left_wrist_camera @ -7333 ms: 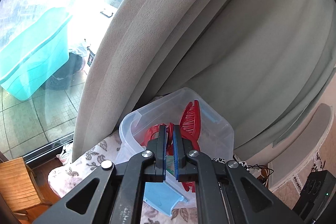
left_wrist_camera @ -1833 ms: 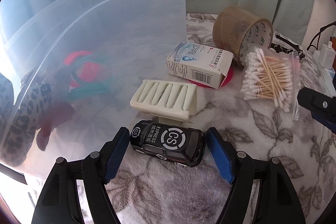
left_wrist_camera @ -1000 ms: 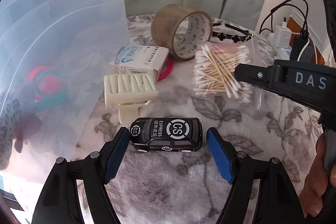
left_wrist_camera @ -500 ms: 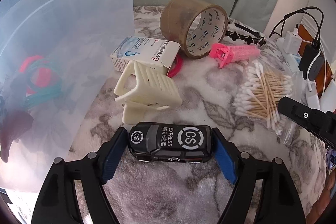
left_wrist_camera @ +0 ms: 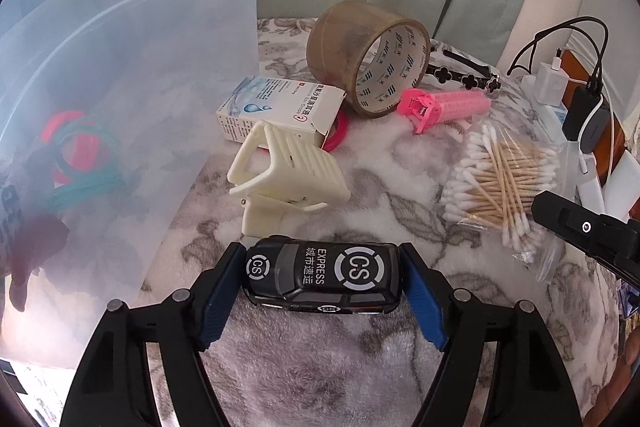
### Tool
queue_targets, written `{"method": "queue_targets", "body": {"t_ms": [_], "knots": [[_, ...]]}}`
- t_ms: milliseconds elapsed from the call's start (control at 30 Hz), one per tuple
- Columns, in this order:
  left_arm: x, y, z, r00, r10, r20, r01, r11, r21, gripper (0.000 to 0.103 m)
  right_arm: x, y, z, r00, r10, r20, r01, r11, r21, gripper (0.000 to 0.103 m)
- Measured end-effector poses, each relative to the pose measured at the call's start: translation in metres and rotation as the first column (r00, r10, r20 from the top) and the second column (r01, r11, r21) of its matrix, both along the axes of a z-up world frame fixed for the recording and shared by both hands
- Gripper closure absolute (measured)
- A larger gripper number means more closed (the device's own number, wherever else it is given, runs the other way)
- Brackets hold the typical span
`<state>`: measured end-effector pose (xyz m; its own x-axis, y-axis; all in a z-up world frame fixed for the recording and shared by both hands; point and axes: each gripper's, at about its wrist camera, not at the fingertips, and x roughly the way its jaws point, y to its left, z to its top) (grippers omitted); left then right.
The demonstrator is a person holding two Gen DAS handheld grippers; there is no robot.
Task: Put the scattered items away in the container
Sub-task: 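Grasp the black CS EXPRESS toy car with the left tool while the right tool grasps the cotton swab bag, then lift the toy car and swab bag and carry both over the clear box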
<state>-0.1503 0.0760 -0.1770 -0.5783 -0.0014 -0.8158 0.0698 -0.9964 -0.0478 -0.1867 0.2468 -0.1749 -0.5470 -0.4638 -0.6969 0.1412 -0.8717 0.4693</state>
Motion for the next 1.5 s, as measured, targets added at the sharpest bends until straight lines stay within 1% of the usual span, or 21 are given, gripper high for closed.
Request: {"method": "queue_targets", "body": {"t_ms": [233, 300, 400, 467, 533, 600, 700, 767, 867, 967, 1100, 1333, 1500], "knots": [[0.017, -0.002, 0.021, 1.000, 0.000, -0.028, 0.000, 1.000, 0.001, 0.026, 0.021, 0.005, 0.022, 0.999, -0.023, -0.039, 0.022, 1.000, -0.019, 0.087], [0.015, -0.012, 0.031, 0.999, -0.007, -0.047, 0.007, 1.000, 0.003, 0.026, 0.028, 0.007, 0.029, 0.998, -0.033, -0.053, 0.032, 0.999, -0.027, 0.087], [0.029, -0.015, 0.045, 0.997, -0.018, -0.078, 0.018, 1.000, 0.002, 0.026, 0.040, 0.009, 0.042, 0.996, -0.045, -0.080, 0.042, 0.999, -0.034, 0.087], [0.014, -0.010, 0.054, 0.995, -0.028, -0.097, 0.028, 1.000, 0.003, 0.026, 0.049, 0.011, 0.051, 0.994, -0.052, -0.098, 0.049, 0.998, -0.038, 0.087], [0.017, -0.008, 0.067, 0.992, -0.034, -0.119, 0.035, 0.999, 0.003, 0.026, 0.058, 0.012, 0.060, 0.991, -0.061, -0.118, 0.056, 0.997, -0.044, 0.087], [0.017, -0.002, 0.072, 0.989, -0.040, -0.140, 0.041, 0.999, 0.004, 0.026, 0.067, 0.014, 0.069, 0.988, -0.068, -0.139, 0.062, 0.997, -0.053, 0.087], [0.031, -0.005, 0.085, 0.984, -0.041, -0.175, 0.042, 0.999, 0.007, 0.026, 0.079, 0.015, 0.085, 0.982, -0.082, -0.171, 0.072, 0.995, -0.063, 0.087], [0.049, -0.012, 0.104, 0.979, -0.039, -0.199, 0.042, 0.999, 0.009, 0.026, 0.087, 0.015, 0.095, 0.976, -0.089, -0.197, 0.076, 0.995, -0.071, 0.087], [0.041, -0.010, 0.109, 0.971, -0.036, -0.237, 0.041, 0.999, 0.016, 0.026, 0.100, 0.013, 0.112, 0.967, -0.089, -0.237, 0.073, 0.994, -0.076, 0.087], [0.048, -0.011, 0.121, 0.961, -0.036, -0.274, 0.044, 0.999, 0.021, 0.026, 0.112, 0.007, 0.127, 0.958, -0.081, -0.276, 0.062, 0.995, -0.078, 0.087], [0.070, -0.019, 0.145, 0.948, -0.033, -0.317, 0.048, 0.998, 0.041, 0.026, 0.128, -0.001, 0.148, 0.943, -0.069, -0.325, 0.047, 0.996, -0.076, 0.087], [0.091, -0.034, 0.171, 0.924, -0.011, -0.382, 0.040, 0.997, 0.069, 0.026, 0.148, -0.017, 0.178, 0.917, -0.056, -0.395, 0.031, 0.997, -0.070, 0.087], [0.104, -0.044, 0.188, 0.906, 0.009, -0.423, 0.031, 0.996, 0.088, 0.026, 0.164, -0.022, 0.197, 0.893, -0.058, -0.446, 0.019, 0.996, -0.092, 0.087]]}}
